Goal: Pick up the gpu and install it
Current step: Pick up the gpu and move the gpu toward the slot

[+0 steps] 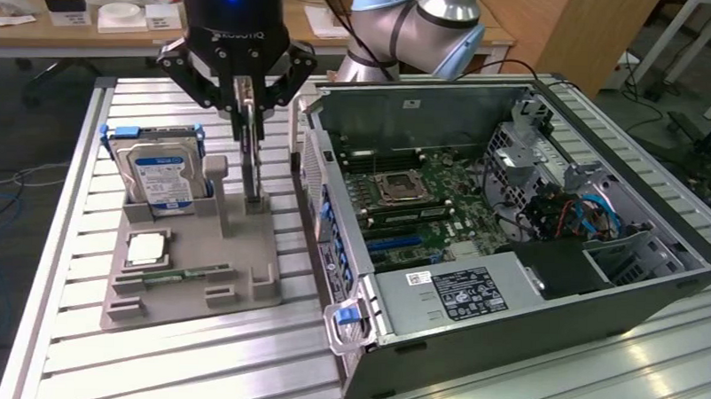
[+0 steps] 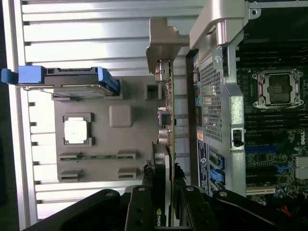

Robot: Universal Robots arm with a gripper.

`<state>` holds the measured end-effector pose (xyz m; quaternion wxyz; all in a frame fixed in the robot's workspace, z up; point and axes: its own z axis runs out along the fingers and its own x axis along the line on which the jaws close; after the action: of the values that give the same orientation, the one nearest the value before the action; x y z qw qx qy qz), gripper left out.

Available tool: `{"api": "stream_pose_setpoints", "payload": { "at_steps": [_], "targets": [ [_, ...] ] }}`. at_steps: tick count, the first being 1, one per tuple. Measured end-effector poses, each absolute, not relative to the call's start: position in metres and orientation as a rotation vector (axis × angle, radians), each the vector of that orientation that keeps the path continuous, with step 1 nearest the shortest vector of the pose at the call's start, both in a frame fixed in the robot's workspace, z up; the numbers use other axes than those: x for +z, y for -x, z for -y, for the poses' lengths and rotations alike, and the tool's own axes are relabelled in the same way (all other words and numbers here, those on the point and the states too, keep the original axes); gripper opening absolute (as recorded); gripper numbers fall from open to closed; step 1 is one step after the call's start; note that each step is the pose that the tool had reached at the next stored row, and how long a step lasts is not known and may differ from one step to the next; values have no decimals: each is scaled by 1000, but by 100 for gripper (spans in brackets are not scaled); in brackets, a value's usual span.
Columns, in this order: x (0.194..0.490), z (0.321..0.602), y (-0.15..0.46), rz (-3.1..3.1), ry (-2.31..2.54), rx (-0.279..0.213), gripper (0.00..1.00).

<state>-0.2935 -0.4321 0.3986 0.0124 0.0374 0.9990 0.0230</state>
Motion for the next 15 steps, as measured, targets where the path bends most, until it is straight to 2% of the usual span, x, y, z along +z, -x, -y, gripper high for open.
{"api": "stream_pose_setpoints", "payload": {
  "at_steps": [15],
  "targets": [
    [405,432,293,-3114,-117,71,27]
  ]
}}
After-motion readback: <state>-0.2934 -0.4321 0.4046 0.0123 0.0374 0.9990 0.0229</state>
